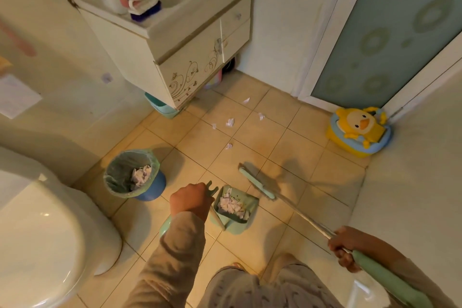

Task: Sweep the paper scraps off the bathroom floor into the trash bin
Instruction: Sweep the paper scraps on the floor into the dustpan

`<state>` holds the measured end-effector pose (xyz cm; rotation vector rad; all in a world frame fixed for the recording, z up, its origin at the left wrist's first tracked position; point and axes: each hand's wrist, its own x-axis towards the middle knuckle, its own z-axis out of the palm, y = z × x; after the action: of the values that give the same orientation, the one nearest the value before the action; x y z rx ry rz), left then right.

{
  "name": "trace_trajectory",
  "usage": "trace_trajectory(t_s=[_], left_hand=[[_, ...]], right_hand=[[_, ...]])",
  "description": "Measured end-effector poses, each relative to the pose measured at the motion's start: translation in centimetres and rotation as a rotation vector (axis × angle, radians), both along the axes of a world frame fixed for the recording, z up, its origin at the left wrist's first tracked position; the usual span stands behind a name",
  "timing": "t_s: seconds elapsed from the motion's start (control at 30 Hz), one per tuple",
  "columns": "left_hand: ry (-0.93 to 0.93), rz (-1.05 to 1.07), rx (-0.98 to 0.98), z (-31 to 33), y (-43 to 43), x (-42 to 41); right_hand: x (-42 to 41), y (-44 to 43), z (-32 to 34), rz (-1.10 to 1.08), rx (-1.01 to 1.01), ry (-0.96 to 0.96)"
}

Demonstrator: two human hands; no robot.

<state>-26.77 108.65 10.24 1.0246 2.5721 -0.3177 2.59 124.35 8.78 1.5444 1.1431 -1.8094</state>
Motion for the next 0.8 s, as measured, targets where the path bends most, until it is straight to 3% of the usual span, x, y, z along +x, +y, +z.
trace_trajectory(t_s=[0.3,0.47,0.8], left_hand=[[0.003,0.056,0.049,0.3,4.4,-0.3],[-0.004,0.160,0.048,0.2,8.3,1.0],[0.038,0.402,0.053,1.1,16.5,6.5]], right_hand=[[-1.5,6.4,-0.6,-0.089,0.002,0.053],[-1.3,13.6,0.3,0.039,-0.075,0.029],[-2.0,26.7,1.7,0.293,0.062,0.032]])
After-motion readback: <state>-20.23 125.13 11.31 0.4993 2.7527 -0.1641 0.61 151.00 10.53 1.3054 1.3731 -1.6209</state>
